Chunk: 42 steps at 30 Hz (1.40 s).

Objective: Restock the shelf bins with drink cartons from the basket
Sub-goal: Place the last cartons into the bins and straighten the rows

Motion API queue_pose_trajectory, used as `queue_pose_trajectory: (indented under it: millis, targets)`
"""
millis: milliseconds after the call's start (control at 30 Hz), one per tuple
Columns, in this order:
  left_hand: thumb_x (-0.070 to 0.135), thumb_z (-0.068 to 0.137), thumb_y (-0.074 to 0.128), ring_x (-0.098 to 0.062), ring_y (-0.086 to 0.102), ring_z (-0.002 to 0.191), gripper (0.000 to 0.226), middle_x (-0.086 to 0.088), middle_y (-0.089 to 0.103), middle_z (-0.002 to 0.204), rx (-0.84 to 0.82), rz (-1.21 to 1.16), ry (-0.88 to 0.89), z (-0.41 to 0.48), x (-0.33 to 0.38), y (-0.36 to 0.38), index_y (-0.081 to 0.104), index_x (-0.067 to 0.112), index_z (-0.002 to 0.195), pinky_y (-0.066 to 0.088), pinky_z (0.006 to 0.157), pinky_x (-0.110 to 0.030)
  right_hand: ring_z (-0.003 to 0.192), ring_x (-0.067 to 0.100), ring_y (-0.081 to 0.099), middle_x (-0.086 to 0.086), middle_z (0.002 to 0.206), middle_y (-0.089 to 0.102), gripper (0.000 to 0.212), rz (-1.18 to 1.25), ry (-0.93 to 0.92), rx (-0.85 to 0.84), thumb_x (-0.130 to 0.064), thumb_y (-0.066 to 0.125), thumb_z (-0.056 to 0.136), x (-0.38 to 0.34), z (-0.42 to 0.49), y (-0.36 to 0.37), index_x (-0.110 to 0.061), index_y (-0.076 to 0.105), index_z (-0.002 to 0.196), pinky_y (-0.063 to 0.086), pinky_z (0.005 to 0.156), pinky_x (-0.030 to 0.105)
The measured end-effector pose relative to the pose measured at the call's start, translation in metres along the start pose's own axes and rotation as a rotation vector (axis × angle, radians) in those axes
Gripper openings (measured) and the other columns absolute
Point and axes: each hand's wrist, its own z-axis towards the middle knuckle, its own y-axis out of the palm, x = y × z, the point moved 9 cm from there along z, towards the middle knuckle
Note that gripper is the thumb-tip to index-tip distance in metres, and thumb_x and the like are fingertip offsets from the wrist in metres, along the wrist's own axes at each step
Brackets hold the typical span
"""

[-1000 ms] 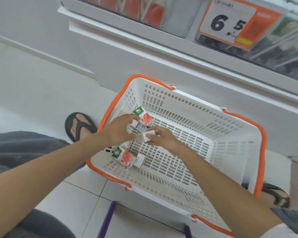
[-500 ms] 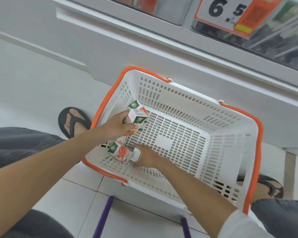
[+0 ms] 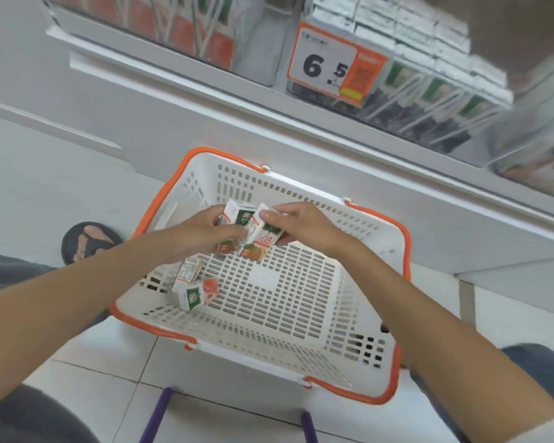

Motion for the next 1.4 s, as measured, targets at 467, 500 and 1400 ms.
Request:
queue_pose_trajectory:
  millis: [467,500,1400]
  targets:
    - [0.029,0.051,0.093,-0.01,0.068,0.099,0.089,0.003,0.07,0.109,-0.041,0.132,0.343,-0.07,0.169,0.094,0.046,0.025,0.127,0.055,0.087,-0.031,0.094,0.022,0.072,0.006,0.126,0.06,0.058,0.039,-0.166,0.151,-0.029,0.071,0.088,-0.09,-0.142,-0.106,-0.019,0.046,0.14,0.06,0.082,0.039]
    - [0.022,0.055,0.092,-0.008,0.068,0.098,0.086,0.003,0.07,0.109,-0.053,0.139,0.376,-0.073,0.182,0.103,0.046,0.024,0.127,0.055,0.083,-0.029,0.096,0.021,0.071,0.002,0.126,0.06,0.059,0.05,-0.179,0.157,-0.028,0.071,0.088,-0.093,-0.151,-0.115,-0.021,0.045,0.141,0.06,0.083,0.038]
    - [0.091,0.061,0.044,-0.017,0.005,0.149,0.1,0.003,0.026,0.157,0.36,1.634,1.022,0.045,0.441,0.331,0.038,0.035,0.144,-0.003,0.114,-0.065,0.099,0.032,0.057,0.01,0.117,0.052,0.043,-0.513,-0.063,1.345,-0.052,0.043,0.097,0.005,-0.303,-0.521,-0.024,0.041,0.13,0.045,0.074,0.039]
